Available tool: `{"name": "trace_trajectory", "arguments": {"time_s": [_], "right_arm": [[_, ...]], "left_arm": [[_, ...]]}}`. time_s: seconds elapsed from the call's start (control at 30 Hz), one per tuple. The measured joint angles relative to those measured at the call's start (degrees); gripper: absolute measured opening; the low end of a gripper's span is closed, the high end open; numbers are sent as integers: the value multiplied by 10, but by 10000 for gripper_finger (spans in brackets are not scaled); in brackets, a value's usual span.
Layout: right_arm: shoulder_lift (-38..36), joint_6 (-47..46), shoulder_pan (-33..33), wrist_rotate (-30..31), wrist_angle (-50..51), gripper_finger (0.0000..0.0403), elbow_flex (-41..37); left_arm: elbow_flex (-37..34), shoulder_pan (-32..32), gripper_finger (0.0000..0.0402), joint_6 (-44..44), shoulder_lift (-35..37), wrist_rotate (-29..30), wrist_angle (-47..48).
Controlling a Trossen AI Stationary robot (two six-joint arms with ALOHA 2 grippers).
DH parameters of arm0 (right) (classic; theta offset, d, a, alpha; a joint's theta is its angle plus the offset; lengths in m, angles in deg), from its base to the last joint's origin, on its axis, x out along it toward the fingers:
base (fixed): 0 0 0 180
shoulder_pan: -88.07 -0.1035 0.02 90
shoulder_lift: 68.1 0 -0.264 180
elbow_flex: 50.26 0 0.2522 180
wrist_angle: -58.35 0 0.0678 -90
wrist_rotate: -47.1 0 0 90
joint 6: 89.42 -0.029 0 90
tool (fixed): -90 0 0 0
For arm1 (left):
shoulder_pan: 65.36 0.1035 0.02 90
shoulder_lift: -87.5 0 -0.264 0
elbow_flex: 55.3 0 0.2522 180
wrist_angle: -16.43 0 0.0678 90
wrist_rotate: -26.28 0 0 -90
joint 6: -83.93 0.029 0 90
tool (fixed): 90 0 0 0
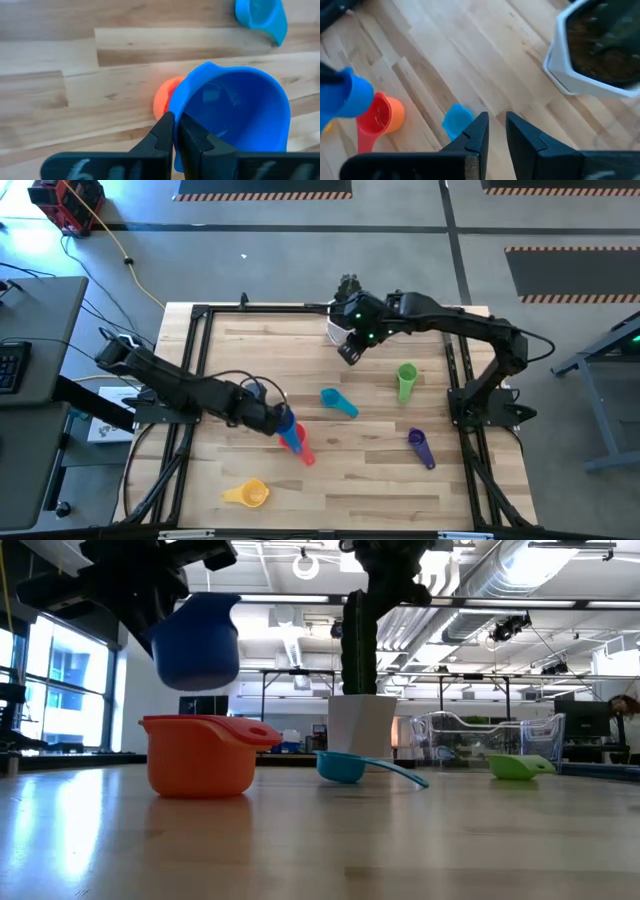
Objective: Nest measuring cups in basket
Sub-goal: Put the blue measuring cup on top of the light red measuring cup
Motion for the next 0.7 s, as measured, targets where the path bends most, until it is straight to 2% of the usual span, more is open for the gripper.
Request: {"name": "trace_trajectory", "arguments": {"time_s": [0.37,0.7], "right_arm": [[-32,-38,-5,28,76,57,0],[-34,-19,-20,38,102,57,0]], "left_arm": [[64,-18,5,0,-86,1,-7],[65,-31,5,-72,-100,17,5]]}}
